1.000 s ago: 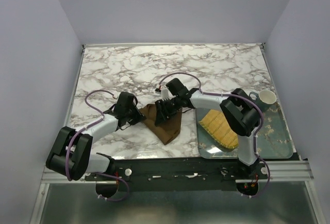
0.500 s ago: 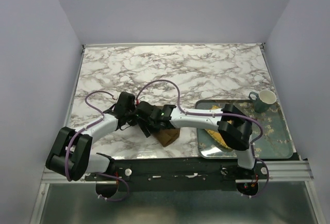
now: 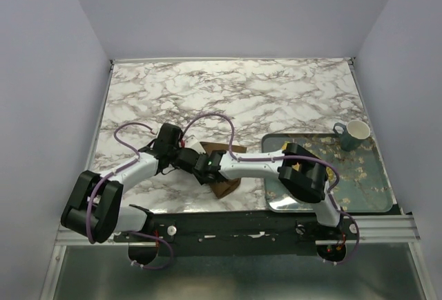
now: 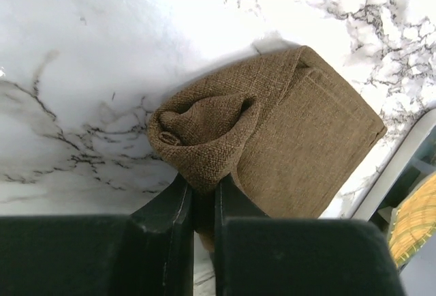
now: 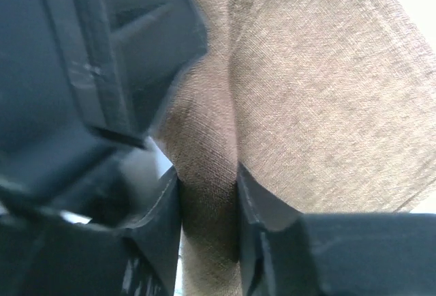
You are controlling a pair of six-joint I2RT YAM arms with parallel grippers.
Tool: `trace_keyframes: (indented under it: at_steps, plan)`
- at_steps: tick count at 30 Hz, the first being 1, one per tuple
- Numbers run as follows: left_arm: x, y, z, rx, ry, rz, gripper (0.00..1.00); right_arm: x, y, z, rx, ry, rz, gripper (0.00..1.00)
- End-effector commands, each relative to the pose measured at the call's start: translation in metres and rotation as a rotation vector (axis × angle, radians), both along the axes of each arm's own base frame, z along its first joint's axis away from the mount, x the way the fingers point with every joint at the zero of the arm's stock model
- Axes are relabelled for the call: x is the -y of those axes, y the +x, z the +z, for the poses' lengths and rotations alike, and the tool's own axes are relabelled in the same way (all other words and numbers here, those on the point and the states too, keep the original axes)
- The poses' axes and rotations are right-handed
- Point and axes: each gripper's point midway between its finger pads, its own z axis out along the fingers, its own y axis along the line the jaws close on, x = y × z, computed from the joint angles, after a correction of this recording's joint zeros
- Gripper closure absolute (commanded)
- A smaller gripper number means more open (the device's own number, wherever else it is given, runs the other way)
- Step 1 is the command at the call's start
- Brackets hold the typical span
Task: Fold the napkin, place the utensils inside, and roll it up
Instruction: Roll the napkin with the utensil
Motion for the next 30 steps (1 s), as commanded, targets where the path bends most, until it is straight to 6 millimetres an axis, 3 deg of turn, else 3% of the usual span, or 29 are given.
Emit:
trace_keyframes:
  at_steps: [1, 2, 3, 5, 6, 7, 8, 9, 11, 12, 14, 15, 17, 18, 19, 21, 23, 30]
  plan:
    - [-0.002, -0.006, 0.008, 0.024, 0.004, -0.003, 0.78, 0.034, -0.005, -0.03, -0.012, -0.041, -0.016, 0.68]
    - [-0.005, -0.005, 0.009, 0.031, 0.007, 0.003, 0.68, 0.036, 0.0, -0.024, -0.006, -0.014, -0.025, 0.71]
    - [-0.009, -0.008, 0.007, 0.029, 0.017, 0.012, 0.63, 0.038, -0.003, -0.035, -0.025, 0.017, -0.005, 0.71]
    - [-0.019, -0.007, 0.013, 0.051, 0.016, 0.038, 0.5, 0.038, -0.001, -0.035, -0.02, 0.061, 0.035, 0.72]
    - [-0.023, -0.008, 0.012, 0.053, 0.017, 0.049, 0.46, 0.025, 0.003, -0.026, -0.028, 0.16, 0.063, 0.72]
    - [-0.025, -0.008, 0.018, 0.078, 0.005, 0.056, 0.43, 0.032, -0.001, -0.035, -0.045, 0.161, 0.091, 0.72]
    - [-0.028, -0.007, 0.02, 0.088, 0.003, 0.057, 0.35, 0.03, 0.0, -0.034, -0.057, 0.194, 0.108, 0.71]
    - [-0.031, -0.007, 0.022, 0.096, 0.001, 0.062, 0.32, 0.02, 0.001, -0.031, -0.099, 0.263, 0.143, 0.71]
    - [-0.03, -0.007, 0.028, 0.119, -0.003, 0.043, 0.28, 0.019, 0.005, -0.033, -0.141, 0.315, 0.167, 0.71]
    - [-0.028, -0.007, 0.031, 0.13, -0.011, 0.032, 0.26, 0.008, -0.002, -0.028, -0.182, 0.39, 0.216, 0.71]
    - [-0.021, -0.006, 0.036, 0.146, -0.043, -0.002, 0.25, 0.009, -0.01, -0.031, -0.248, 0.452, 0.25, 0.71]
    - [-0.017, -0.006, 0.037, 0.149, -0.058, -0.017, 0.25, 0.006, -0.002, -0.028, -0.257, 0.513, 0.257, 0.7]
    - [-0.008, -0.005, 0.038, 0.151, -0.081, -0.053, 0.25, 0.004, -0.019, -0.03, -0.385, 0.591, 0.314, 0.7]
    - [-0.006, -0.004, 0.039, 0.156, -0.08, -0.07, 0.25, 0.001, -0.013, -0.027, -0.396, 0.64, 0.325, 0.7]
    - [-0.005, -0.008, 0.031, 0.12, -0.064, -0.079, 0.25, 0.0, -0.023, -0.023, -0.472, 0.69, 0.362, 0.69]
    - [-0.006, -0.009, 0.025, 0.099, -0.05, -0.071, 0.24, -0.001, -0.019, -0.025, -0.537, 0.758, 0.383, 0.69]
    - [-0.003, -0.007, 0.022, 0.094, -0.058, -0.065, 0.24, 0.001, -0.029, -0.026, -0.656, 0.818, 0.398, 0.69]
    - [-0.016, 0.002, 0.002, 0.059, 0.045, -0.029, 0.25, 0.0, -0.024, -0.02, -0.819, 0.917, 0.452, 0.67]
